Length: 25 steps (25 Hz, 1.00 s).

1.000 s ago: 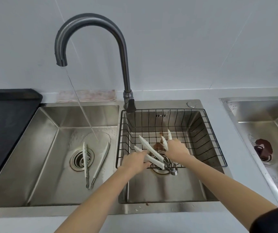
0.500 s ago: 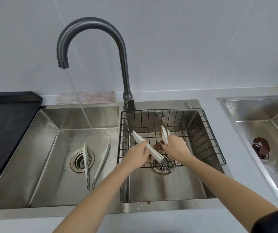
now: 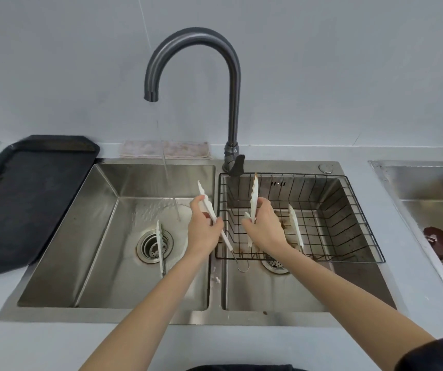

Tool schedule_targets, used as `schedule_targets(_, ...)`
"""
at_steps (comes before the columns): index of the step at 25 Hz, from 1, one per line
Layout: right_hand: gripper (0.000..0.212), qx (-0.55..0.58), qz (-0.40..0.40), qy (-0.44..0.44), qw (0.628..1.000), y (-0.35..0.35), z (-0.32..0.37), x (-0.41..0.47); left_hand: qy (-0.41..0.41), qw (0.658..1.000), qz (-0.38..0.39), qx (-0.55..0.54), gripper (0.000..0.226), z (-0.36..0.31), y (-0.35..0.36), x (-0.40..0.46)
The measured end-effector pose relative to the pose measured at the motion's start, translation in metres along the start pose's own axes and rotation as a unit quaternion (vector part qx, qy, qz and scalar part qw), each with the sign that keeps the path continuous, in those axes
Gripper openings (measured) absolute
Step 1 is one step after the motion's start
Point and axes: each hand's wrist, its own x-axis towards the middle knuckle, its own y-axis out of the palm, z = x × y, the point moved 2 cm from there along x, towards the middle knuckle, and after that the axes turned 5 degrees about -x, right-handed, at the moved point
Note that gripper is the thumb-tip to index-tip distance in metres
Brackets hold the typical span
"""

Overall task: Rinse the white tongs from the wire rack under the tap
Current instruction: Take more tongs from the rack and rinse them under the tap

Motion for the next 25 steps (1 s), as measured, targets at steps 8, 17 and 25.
schedule_targets(8,0.052,0.311,0.104,0.094,0.94,0.054,0.067,0.0,-0.088,0.995,-0.033,-0.035,0.06,0.031,-0.08,0.013)
schedule_targets(17,0.03,0.57,0.184,0.192,0.778,0.111,0.123,0.024,-0.176,0.983,-0.002,-0.053,0.027,0.066,-0.15,0.043)
schedule_targets(25,0.018,0.588,0.13,0.239,0.761,0.136,0.145,0.073,-0.179,0.98,0.049,-0.071,0.025,0.073,-0.177,0.085)
